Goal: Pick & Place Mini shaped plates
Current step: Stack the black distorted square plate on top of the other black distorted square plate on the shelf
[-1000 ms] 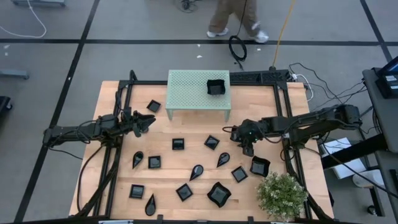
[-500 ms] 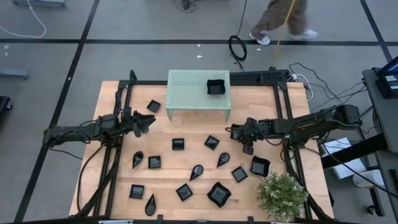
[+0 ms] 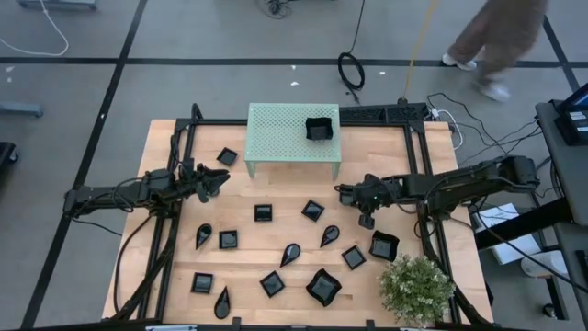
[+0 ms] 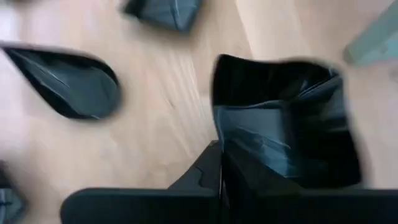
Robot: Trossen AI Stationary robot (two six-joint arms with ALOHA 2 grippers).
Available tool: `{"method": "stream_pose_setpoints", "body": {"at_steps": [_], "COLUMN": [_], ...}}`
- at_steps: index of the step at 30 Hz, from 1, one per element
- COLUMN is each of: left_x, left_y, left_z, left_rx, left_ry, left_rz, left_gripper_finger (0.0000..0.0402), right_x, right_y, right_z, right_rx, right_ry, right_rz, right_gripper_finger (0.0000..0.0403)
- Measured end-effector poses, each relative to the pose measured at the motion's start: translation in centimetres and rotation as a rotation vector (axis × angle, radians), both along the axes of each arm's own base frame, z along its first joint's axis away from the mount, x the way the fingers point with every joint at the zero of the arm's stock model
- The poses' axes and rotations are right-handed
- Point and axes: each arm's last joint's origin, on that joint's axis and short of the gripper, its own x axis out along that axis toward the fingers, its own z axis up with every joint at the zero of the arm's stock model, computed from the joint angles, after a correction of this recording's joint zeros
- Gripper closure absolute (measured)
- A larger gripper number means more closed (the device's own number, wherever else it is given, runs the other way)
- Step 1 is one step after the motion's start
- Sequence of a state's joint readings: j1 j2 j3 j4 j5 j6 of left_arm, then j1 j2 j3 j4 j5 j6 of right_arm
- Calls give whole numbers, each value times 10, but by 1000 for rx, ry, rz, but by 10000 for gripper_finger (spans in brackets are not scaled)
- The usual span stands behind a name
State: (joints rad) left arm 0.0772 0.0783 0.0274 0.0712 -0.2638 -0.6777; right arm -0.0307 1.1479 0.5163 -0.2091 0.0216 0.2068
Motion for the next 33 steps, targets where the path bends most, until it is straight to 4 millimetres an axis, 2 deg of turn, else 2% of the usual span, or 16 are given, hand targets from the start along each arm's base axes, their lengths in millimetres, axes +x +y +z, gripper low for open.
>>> {"method": "stream_pose_setpoints", "body": {"at_steps": [5,13,16,19,23,26,29,33], "left_x": [0,0,0,0,0,0,0,0], "left_y": [0,0,0,0,0,0,0,0], "left_z": [0,0,0,0,0,0,0,0], "left_rx": [0,0,0,0,0,0,0,0], "left_ry": [0,-1,-1,-1,0,0,0,-1], "left_rz": [0,0,0,0,0,0,0,0], "left_gripper_finger": [220,220,220,220,220,220,220,220], "right_x": [2,3,12,29,59,78,91,101], "right_y": [0,-6,-11,-22,-45,-67,-88,-107], "right_z": [47,135,161,180,182,171,163,163], "right_rx": [-55,-328,-420,-506,-590,-630,-628,-592], "right_ry": [-62,-68,-140,-239,-293,-209,-139,-151], "right_rz": [48,59,52,12,-35,-45,-78,-52], "right_gripper_finger": [403,403,403,403,403,403,403,403]}}
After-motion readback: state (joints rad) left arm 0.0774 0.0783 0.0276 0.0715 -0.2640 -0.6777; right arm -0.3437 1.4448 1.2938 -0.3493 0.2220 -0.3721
